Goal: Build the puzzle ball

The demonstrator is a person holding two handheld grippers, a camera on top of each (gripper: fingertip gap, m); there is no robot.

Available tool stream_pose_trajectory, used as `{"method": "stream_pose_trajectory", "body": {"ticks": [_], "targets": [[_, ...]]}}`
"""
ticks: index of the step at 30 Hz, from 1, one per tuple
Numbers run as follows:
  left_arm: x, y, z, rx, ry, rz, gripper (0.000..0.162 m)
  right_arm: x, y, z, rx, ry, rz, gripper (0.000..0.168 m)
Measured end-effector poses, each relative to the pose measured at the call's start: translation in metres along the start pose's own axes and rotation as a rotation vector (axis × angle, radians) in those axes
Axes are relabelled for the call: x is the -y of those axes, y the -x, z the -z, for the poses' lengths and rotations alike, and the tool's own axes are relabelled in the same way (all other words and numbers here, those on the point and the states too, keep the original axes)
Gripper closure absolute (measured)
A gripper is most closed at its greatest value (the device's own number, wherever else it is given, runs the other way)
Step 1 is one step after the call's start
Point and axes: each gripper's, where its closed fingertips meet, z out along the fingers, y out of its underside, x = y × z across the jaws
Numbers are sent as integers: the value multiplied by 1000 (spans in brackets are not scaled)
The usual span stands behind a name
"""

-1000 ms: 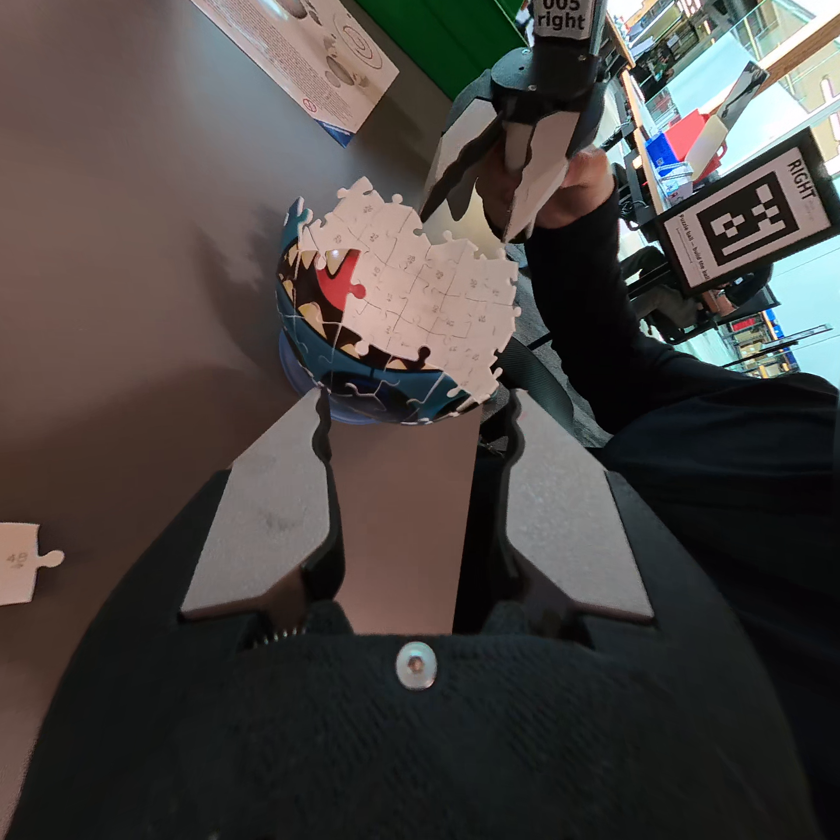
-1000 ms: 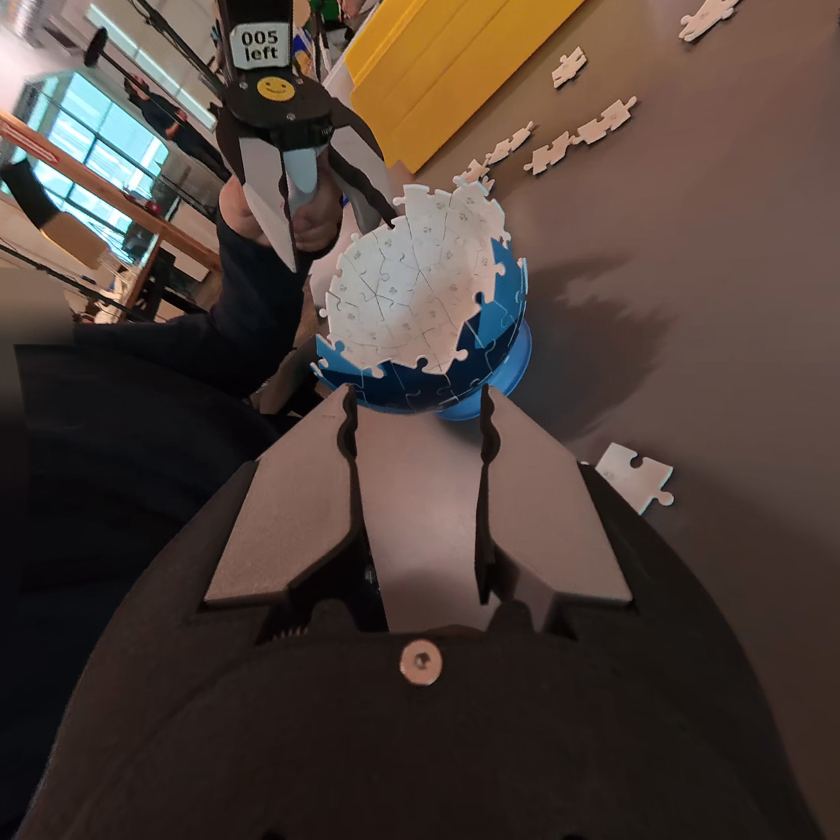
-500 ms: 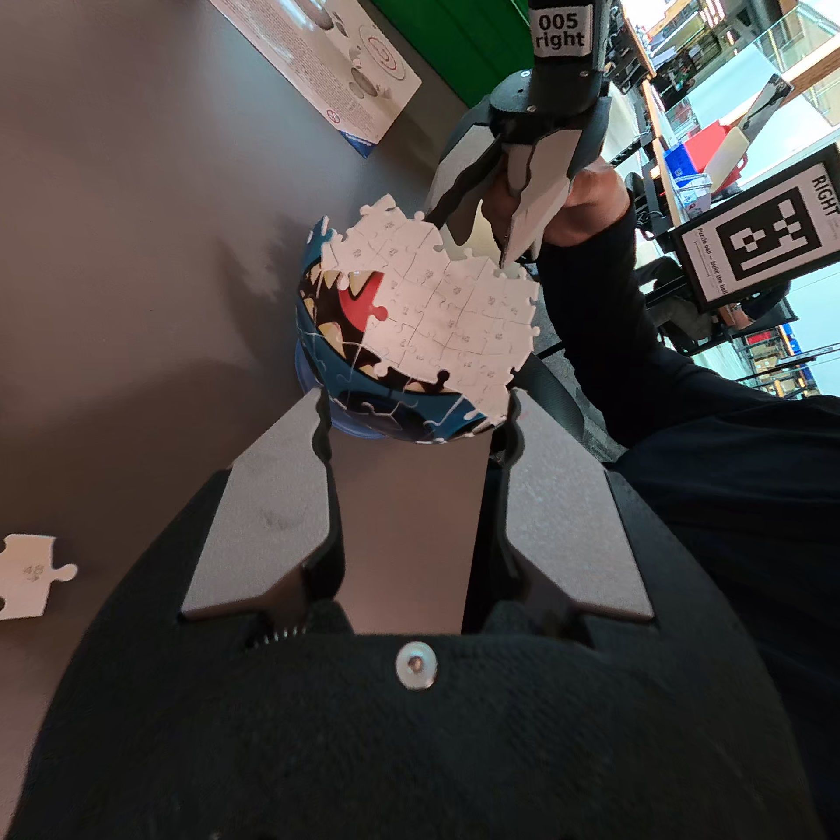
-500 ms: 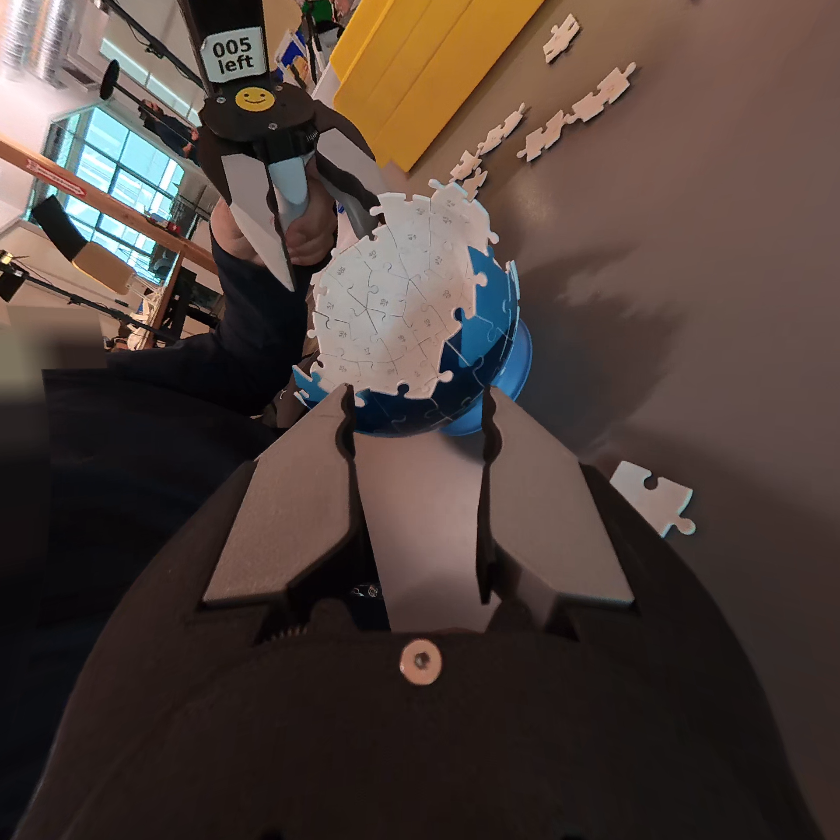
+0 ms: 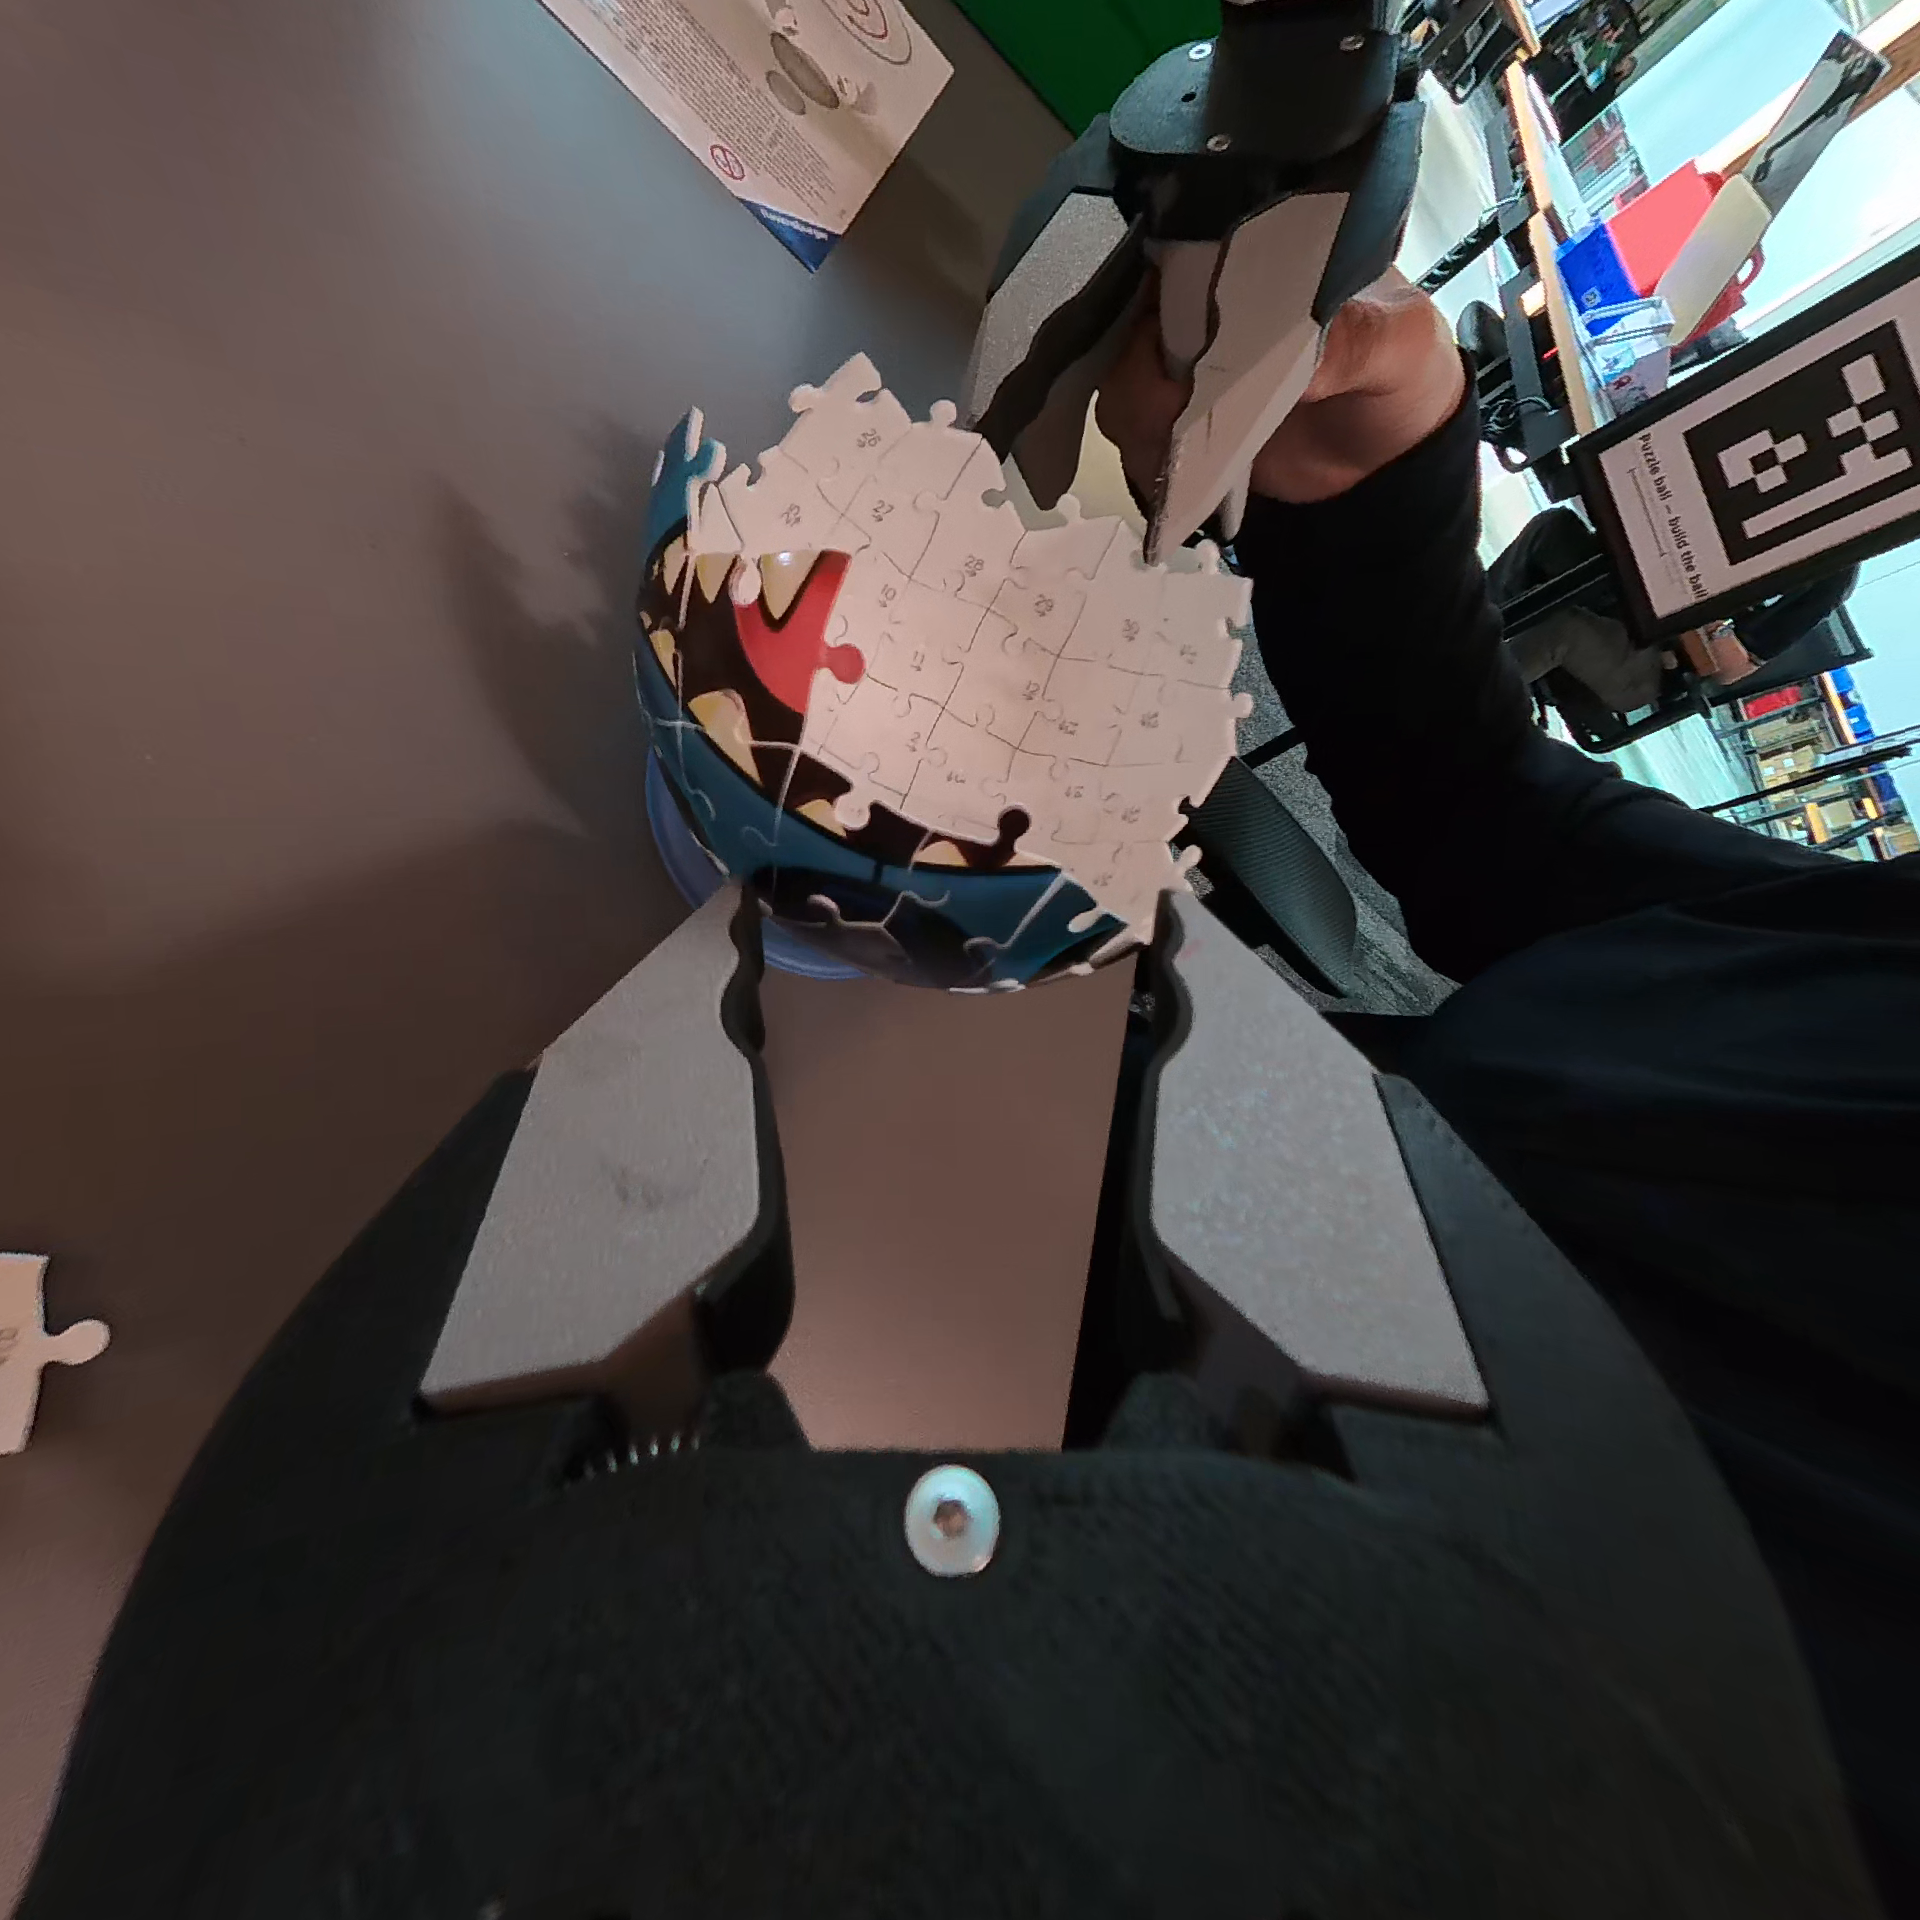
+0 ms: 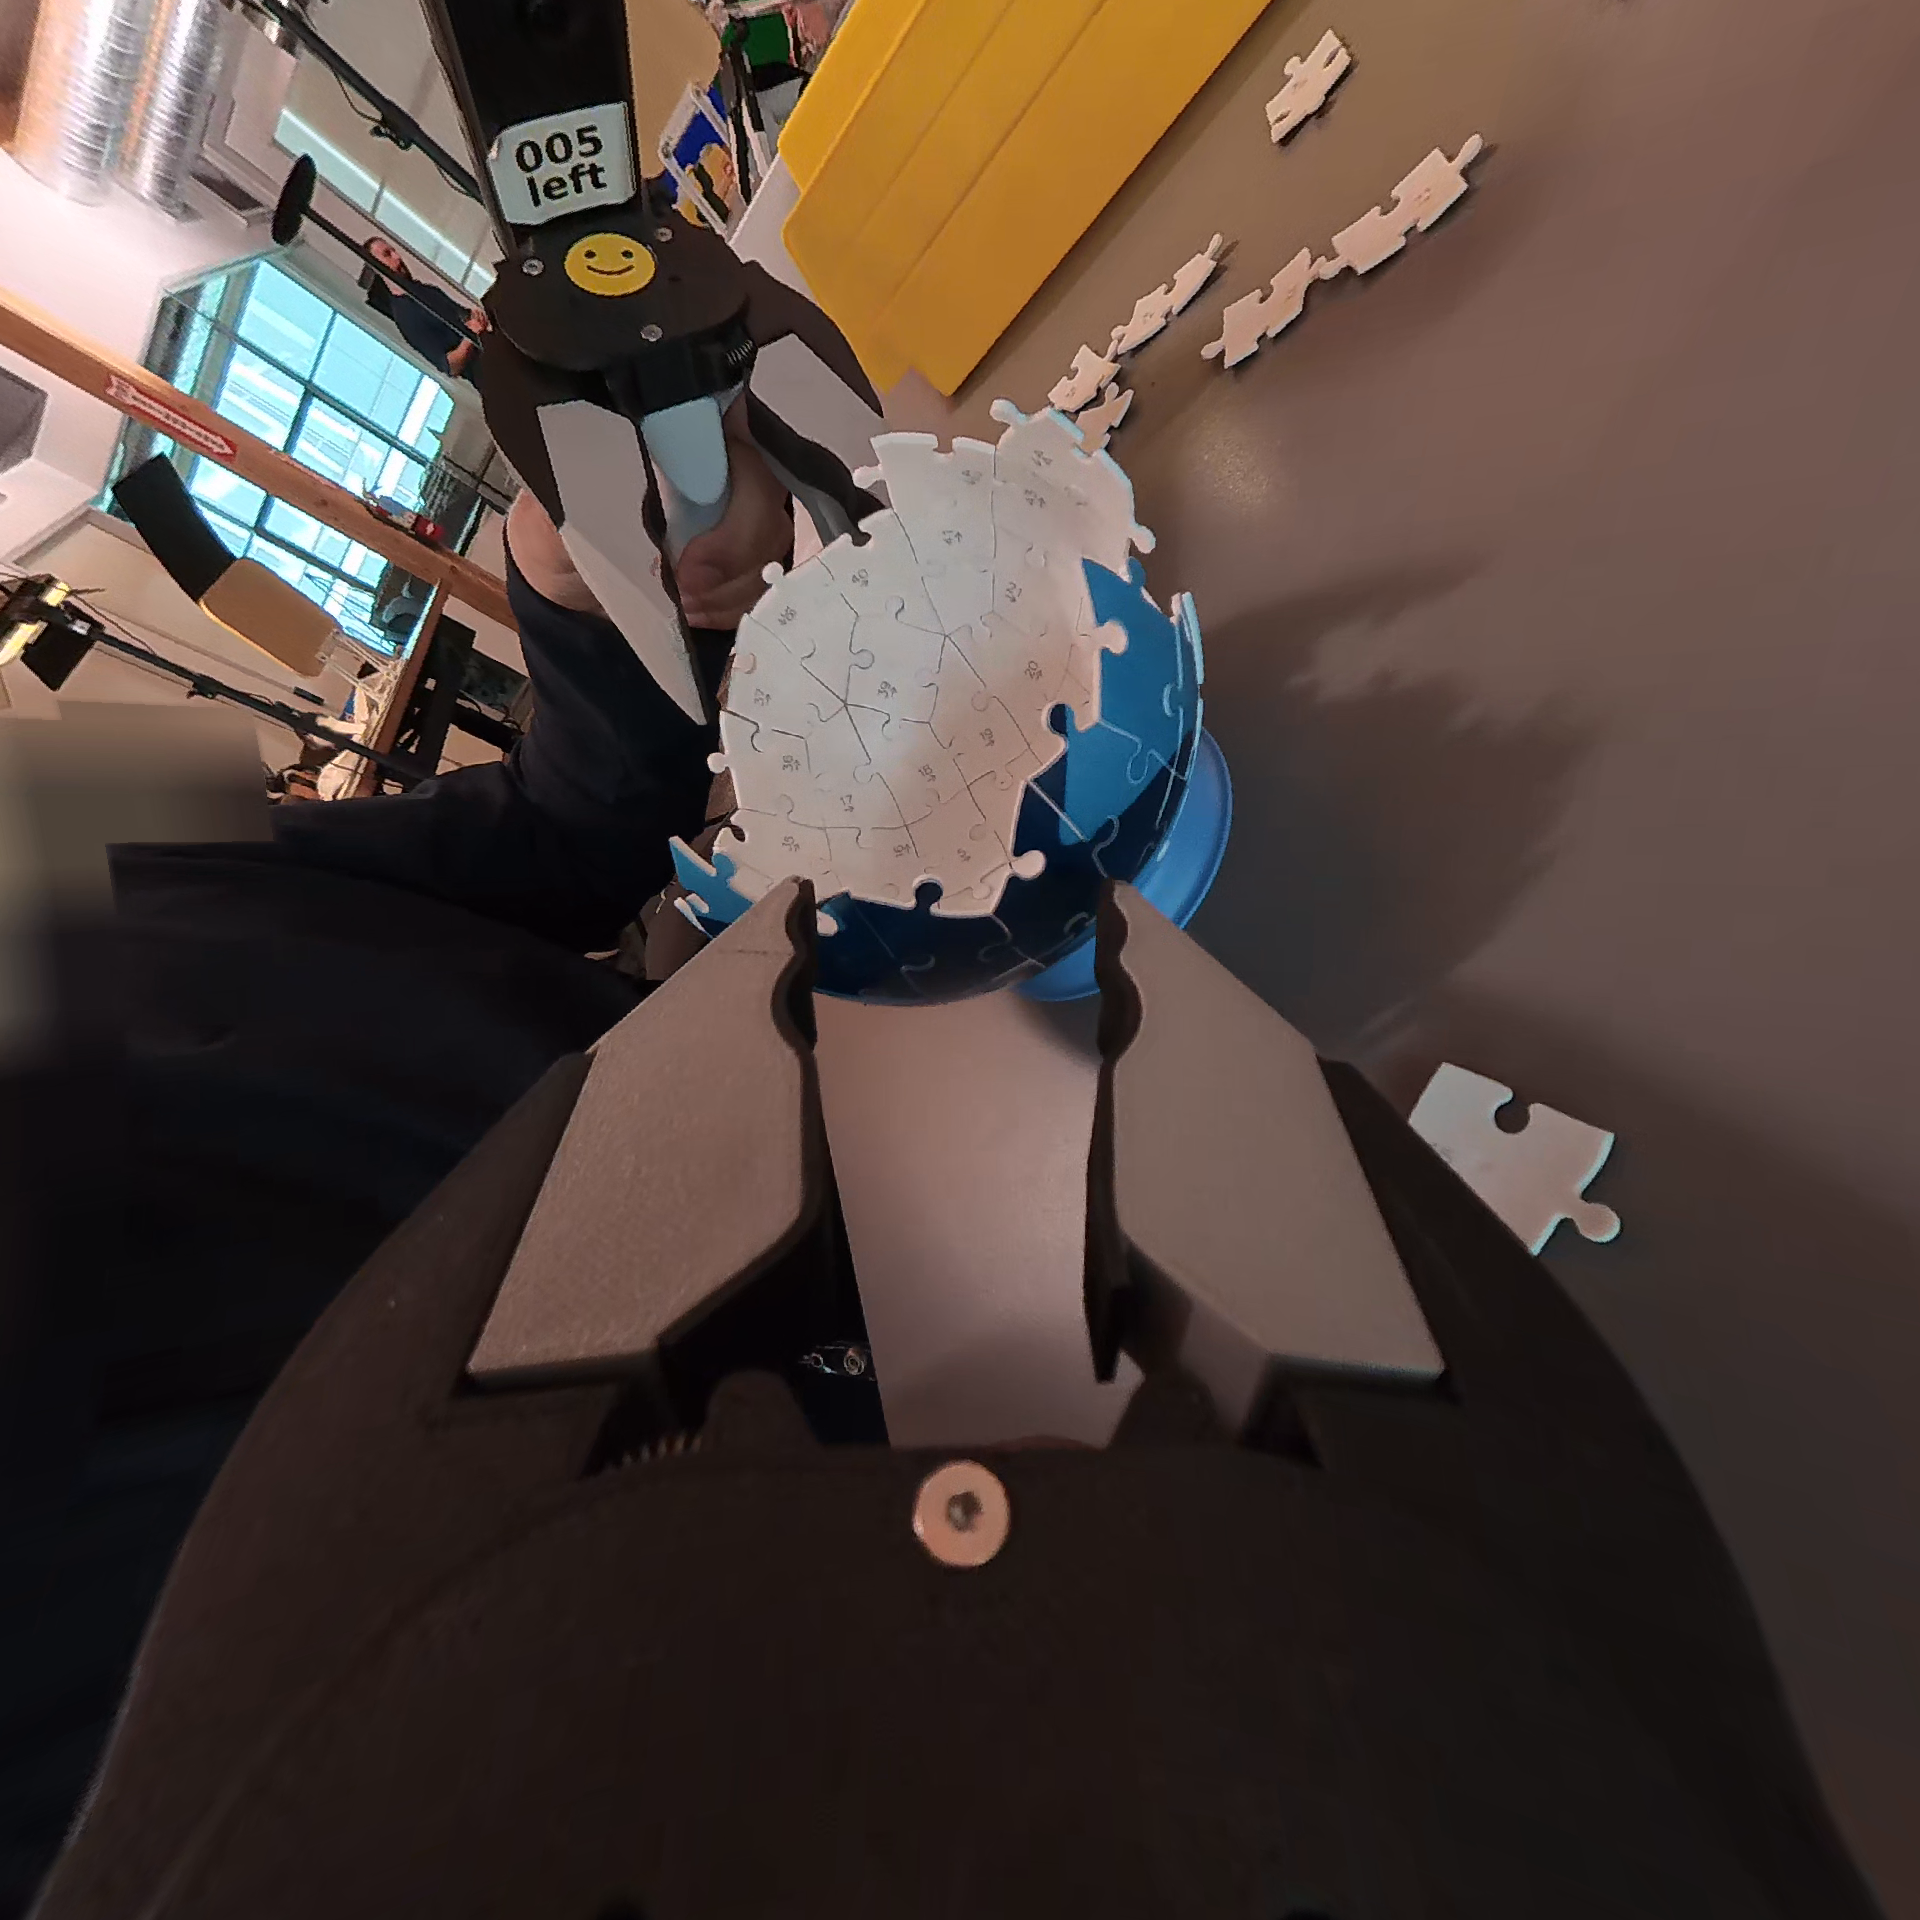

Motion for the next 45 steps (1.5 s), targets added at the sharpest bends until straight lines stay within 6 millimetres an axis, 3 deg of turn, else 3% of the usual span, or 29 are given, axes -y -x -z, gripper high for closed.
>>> {"method": "stream_pose_trajectory", "body": {"ticks": [29,45], "targets": [[8,3,-1,23,2,-5,91,2,0,-3,-16,7,28,117],[-2,2,-3,41,34,-93,92,6,3,-3,-24,-15,95,117]]}}
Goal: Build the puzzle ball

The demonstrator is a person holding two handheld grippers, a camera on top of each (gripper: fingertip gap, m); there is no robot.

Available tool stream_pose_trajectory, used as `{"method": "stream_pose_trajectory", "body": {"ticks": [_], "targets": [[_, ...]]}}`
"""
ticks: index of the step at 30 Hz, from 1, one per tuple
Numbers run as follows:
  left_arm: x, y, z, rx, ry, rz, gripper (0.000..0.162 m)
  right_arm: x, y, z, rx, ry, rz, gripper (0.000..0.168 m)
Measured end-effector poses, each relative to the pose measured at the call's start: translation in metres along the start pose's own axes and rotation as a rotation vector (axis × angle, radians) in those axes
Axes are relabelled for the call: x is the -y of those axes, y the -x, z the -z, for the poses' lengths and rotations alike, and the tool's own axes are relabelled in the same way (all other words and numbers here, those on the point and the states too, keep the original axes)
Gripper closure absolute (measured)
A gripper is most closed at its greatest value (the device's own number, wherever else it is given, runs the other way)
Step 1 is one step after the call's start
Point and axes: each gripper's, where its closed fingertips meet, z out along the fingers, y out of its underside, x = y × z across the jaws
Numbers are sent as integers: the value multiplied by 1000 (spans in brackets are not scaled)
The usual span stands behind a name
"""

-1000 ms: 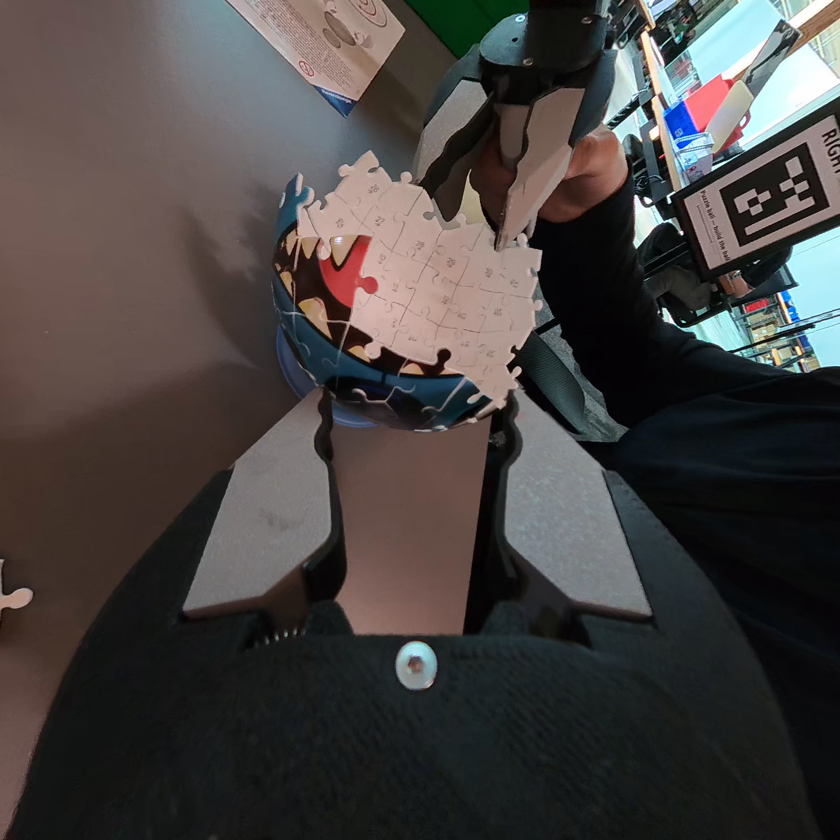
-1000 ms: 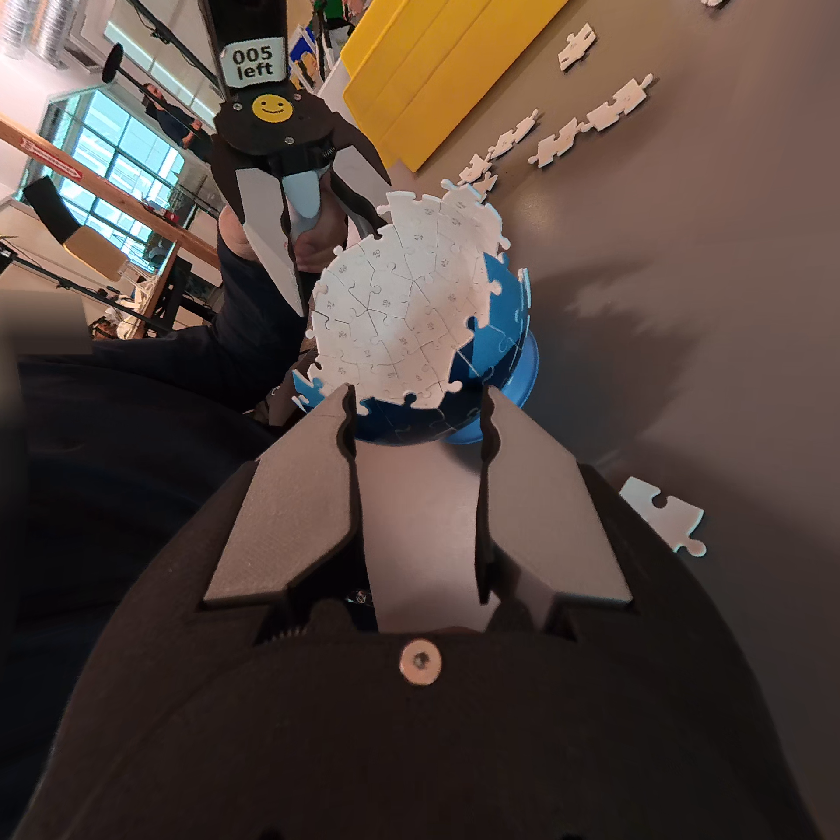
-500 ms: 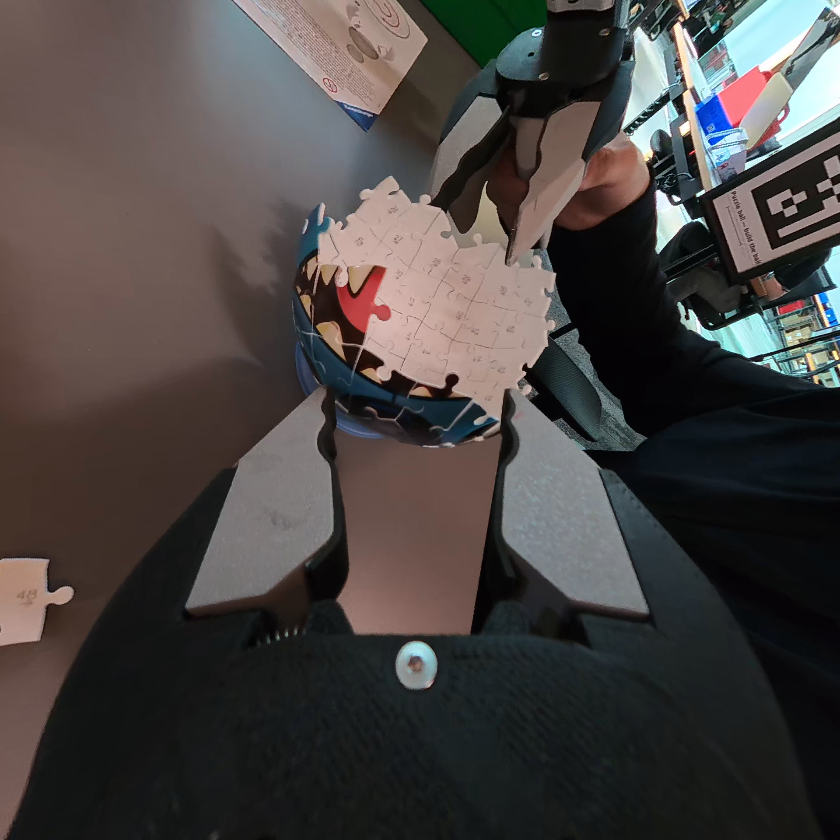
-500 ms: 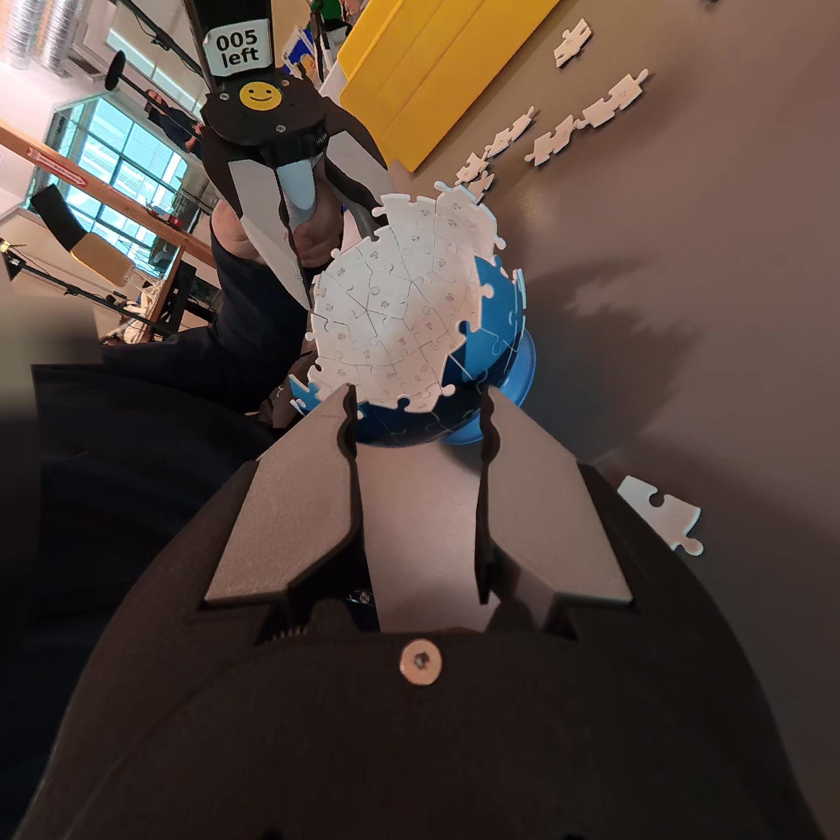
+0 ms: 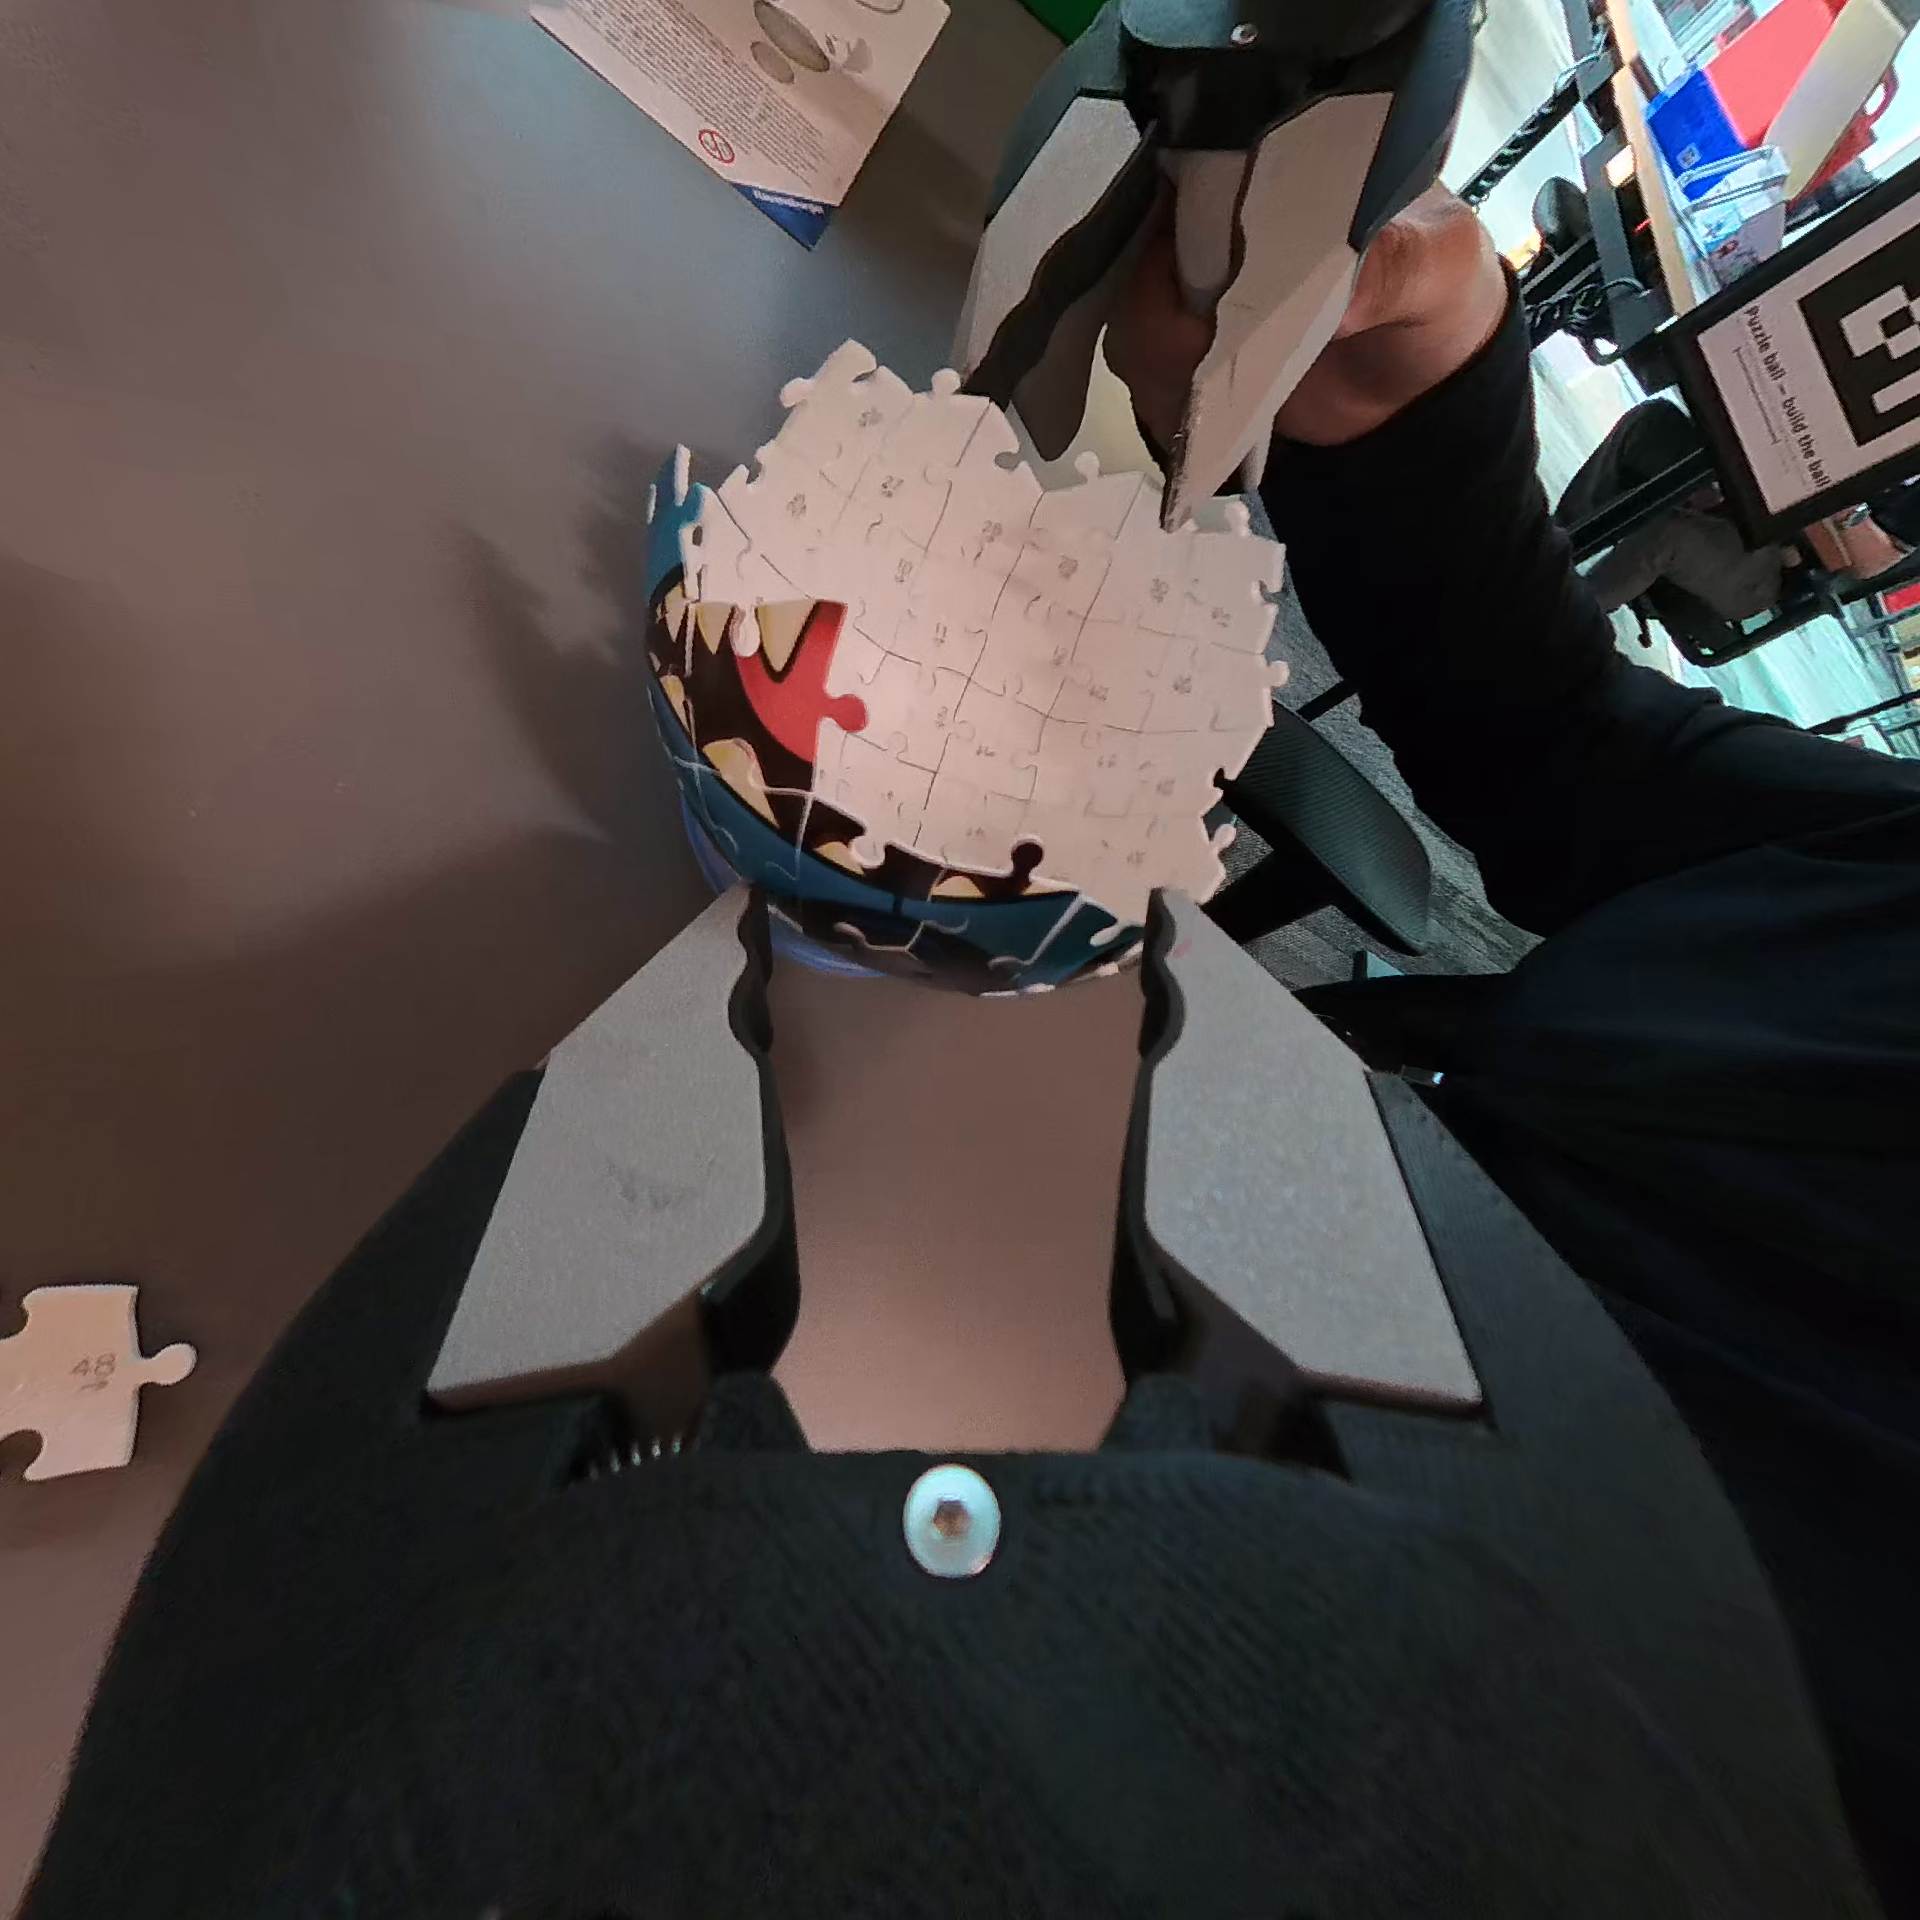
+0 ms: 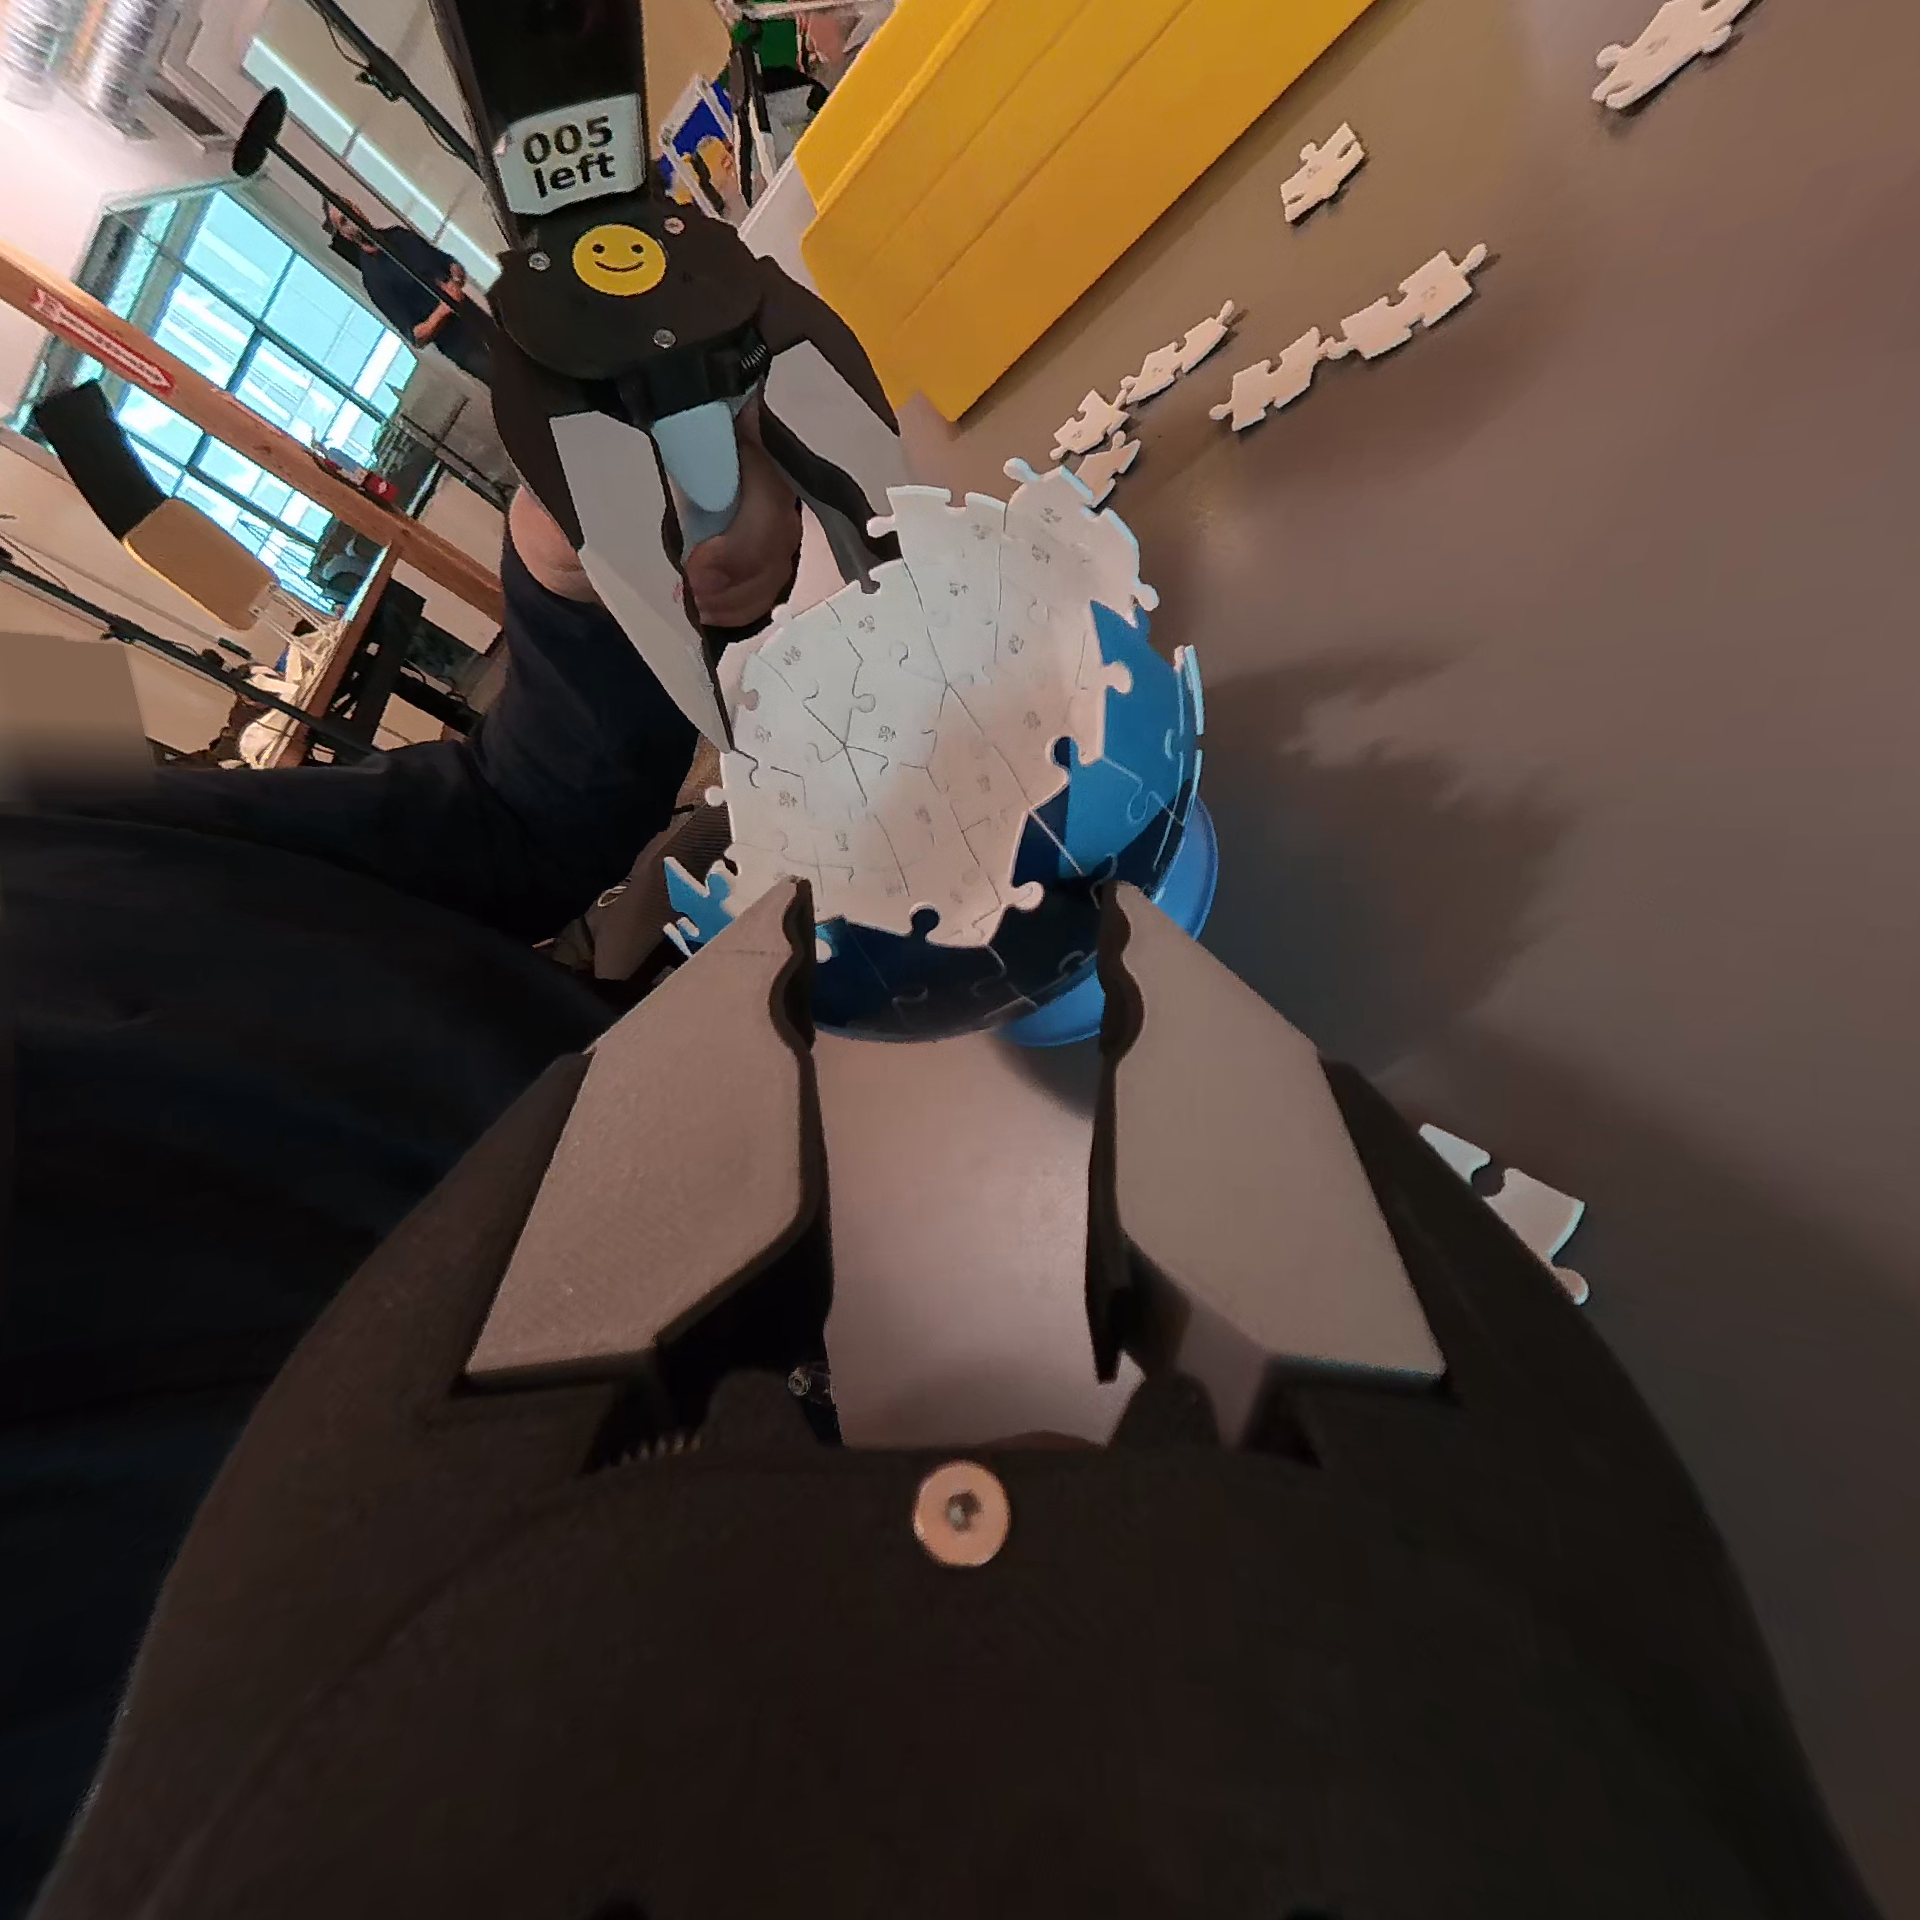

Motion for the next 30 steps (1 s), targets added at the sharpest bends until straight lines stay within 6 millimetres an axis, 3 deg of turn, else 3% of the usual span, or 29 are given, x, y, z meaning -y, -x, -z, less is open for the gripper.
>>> {"method": "stream_pose_trajectory", "body": {"ticks": [23,30], "targets": [[0,3,2,-18,-73,-104,93,4,0,0,-35,-97,145,116],[1,-1,3,-34,-86,-99,92,5,0,1,-22,-107,117,115]]}}
